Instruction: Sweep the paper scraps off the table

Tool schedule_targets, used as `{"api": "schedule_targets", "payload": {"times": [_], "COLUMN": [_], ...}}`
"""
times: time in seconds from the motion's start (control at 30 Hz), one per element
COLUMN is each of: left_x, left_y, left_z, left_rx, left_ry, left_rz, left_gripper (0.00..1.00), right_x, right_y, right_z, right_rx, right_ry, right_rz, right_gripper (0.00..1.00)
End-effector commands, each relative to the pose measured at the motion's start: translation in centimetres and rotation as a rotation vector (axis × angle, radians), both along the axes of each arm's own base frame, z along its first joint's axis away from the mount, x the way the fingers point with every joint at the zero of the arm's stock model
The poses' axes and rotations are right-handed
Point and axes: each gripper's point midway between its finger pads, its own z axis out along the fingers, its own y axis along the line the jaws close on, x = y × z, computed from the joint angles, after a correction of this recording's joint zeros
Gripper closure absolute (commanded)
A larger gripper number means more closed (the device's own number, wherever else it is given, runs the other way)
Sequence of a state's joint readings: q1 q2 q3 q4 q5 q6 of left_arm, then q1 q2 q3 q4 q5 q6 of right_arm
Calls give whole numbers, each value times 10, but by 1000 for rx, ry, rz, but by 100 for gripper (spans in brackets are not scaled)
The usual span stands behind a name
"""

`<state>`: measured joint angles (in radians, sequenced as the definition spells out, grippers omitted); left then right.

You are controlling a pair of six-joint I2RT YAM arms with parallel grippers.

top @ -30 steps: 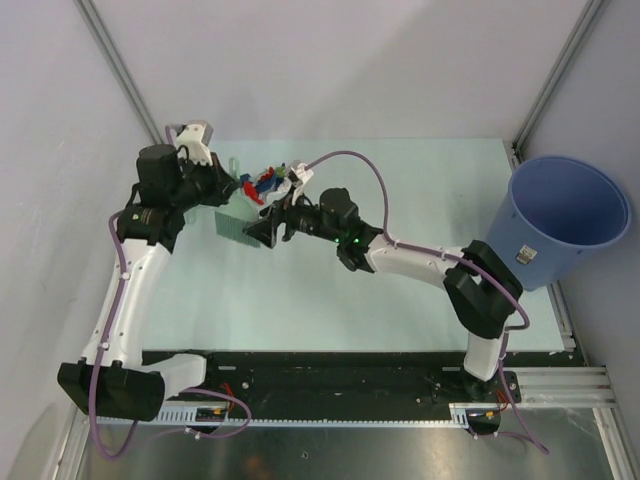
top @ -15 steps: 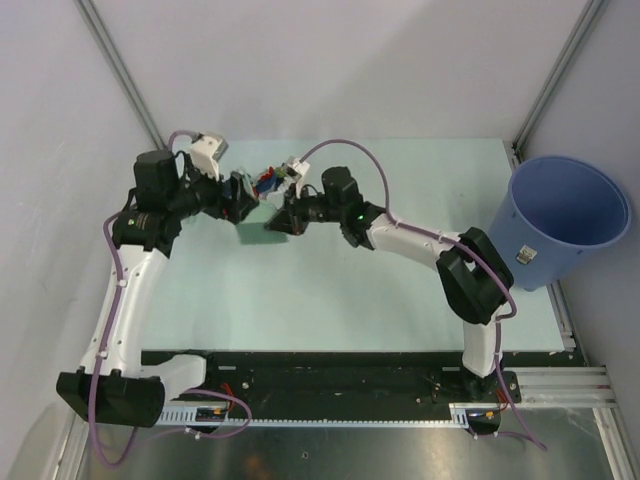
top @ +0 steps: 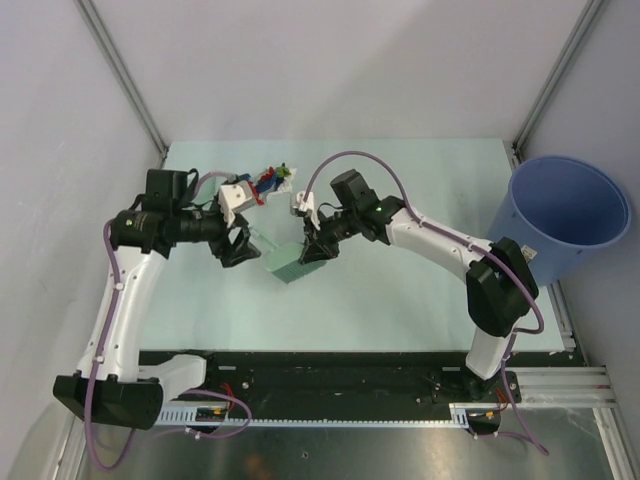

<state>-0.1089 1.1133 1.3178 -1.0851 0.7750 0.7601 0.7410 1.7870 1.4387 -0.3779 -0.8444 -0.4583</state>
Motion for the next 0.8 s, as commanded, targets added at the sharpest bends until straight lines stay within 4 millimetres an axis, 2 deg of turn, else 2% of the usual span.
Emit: {"api": "schedule_targets", "payload": {"times": [0.0, 0.13, 0.2, 0.27, 0.3, 0.33, 0.4, 0.43, 0.47, 0.5, 0.53, 0.6, 0.63, 0.67, 0.7, 0.73, 0.77], "left_x": [7, 32, 48, 64, 74, 90, 111, 131, 142, 147, 164, 180, 188, 193, 200, 206, 209], "left_y": [-1, 17, 30, 44, 52, 59, 84, 94, 117, 119, 129, 146, 153, 160, 179, 186, 192], "left_z": [31, 22, 11, 3, -11, -14, -38, -37, -47, -59, -61, -66, -82, -88, -88, -109, -118], "left_rx": [-41, -41, -48, -35, -15, 1, 71, 86, 174, 225, 265, 371, 413, 444, 506, 550, 576], "left_ry": [-50, -3, 53, 77, 118, 92, 132, 70, 49, 35, -22, -94, -75, -72, -83, -44, -28], "left_rz": [-28, 57, 123, 193, 246, 298, 485, 545, 668, 700, 755, 861, 888, 924, 1000, 1014, 1029], "left_gripper": [19, 20, 20, 17, 17, 17, 18, 19, 20, 21, 22, 23, 23, 23, 23, 23, 23], "right_x": [2, 7, 10, 19, 26, 34, 45, 51, 54, 53, 53, 53, 51, 51, 49, 47, 44], "right_y": [-5, -15, -21, -30, -36, -43, -53, -60, -64, -68, -71, -76, -77, -79, -80, -81, -82], "right_z": [33, 25, 22, 21, 22, 22, 19, 23, 26, 23, 30, 30, 35, 36, 34, 35, 37], "right_rx": [66, 23, 2, -11, -17, -23, -42, -39, -34, -36, -21, -14, -7, -10, -14, -13, -9], "right_ry": [-24, -17, -12, 0, -9, -8, -5, -17, -28, -24, -39, -51, -64, -67, -65, -64, -65], "right_rz": [21, -13, -35, -78, -111, -146, -219, -250, -273, -282, -292, -304, -304, -311, -309, -306, -299], "right_gripper": [100, 100, 100, 100, 100, 100, 100, 100, 100, 100, 100, 100, 100, 100, 100, 100, 100]}}
